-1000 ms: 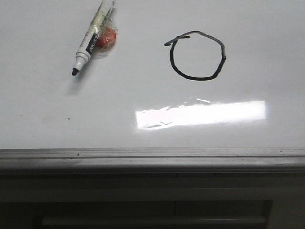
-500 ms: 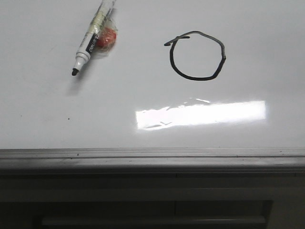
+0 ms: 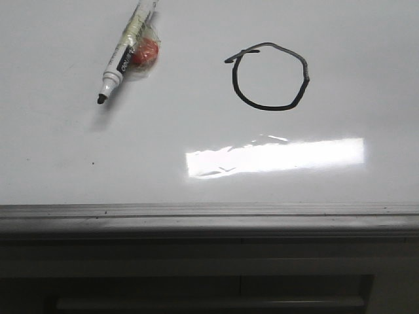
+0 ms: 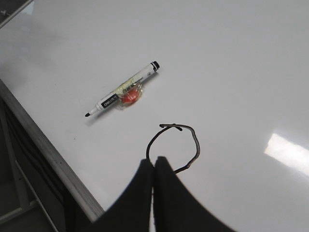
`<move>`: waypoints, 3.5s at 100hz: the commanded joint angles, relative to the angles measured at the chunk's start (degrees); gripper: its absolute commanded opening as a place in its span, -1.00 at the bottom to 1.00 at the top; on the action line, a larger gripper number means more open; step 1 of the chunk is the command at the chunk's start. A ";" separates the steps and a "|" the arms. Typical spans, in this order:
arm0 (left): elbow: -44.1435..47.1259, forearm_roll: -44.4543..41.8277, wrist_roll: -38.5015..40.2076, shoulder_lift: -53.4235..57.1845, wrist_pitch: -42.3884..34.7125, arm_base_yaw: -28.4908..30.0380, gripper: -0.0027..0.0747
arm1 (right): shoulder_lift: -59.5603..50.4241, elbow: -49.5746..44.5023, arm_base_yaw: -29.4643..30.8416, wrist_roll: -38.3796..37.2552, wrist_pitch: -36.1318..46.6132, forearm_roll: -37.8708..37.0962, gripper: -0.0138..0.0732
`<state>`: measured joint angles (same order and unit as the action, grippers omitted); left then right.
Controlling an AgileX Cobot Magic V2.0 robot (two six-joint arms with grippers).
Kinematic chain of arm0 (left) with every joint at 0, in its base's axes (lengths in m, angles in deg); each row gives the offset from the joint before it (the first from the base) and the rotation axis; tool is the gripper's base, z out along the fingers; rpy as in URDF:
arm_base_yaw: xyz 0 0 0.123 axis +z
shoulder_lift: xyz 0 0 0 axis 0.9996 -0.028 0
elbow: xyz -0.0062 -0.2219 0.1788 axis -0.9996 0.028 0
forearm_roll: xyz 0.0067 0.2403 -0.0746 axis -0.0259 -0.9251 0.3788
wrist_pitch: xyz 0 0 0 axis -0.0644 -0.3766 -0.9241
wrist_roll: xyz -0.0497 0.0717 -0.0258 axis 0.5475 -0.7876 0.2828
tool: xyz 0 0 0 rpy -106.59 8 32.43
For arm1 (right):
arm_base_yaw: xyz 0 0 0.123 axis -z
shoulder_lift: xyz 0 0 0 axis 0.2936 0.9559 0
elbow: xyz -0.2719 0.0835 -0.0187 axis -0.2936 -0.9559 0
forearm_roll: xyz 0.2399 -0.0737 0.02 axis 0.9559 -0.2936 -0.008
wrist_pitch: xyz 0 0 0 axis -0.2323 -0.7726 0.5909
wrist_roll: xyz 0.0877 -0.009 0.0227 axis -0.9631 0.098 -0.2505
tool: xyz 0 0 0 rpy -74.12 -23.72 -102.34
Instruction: Write number 0 on whiteboard
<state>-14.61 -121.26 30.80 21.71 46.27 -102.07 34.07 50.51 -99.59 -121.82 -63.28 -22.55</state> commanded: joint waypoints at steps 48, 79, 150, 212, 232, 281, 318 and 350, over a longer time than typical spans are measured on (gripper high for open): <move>20.31 16.85 -13.72 7.74 -4.75 0.82 -0.98 | 0.31 1.39 0.33 -0.24 2.08 -3.17 -0.82; 20.53 22.87 -17.89 11.19 4.04 9.60 -0.98 | 0.31 1.39 0.33 -0.24 2.08 -3.17 -0.82; 20.53 23.72 -17.89 11.19 4.04 11.27 -0.98 | 0.31 1.25 0.33 -0.24 2.08 -3.17 -0.82; 20.53 23.72 -17.89 11.19 4.04 11.27 -0.98 | -0.32 -12.57 33.98 22.65 23.37 29.40 -0.82; 20.53 23.72 -17.89 11.19 4.04 11.27 -0.98 | -2.96 -26.45 52.91 28.16 45.62 36.67 -0.82; 20.53 23.72 -17.89 11.19 4.04 11.27 -0.98 | -24.21 -34.87 65.61 37.19 27.45 50.36 -0.82; 20.53 23.72 -17.89 11.19 4.04 11.27 -0.98 | -24.21 -34.87 65.61 37.19 27.72 49.64 -0.82; 20.53 23.72 -17.89 11.19 4.04 11.27 -0.98 | -24.21 -34.87 65.61 37.19 27.72 49.64 -0.82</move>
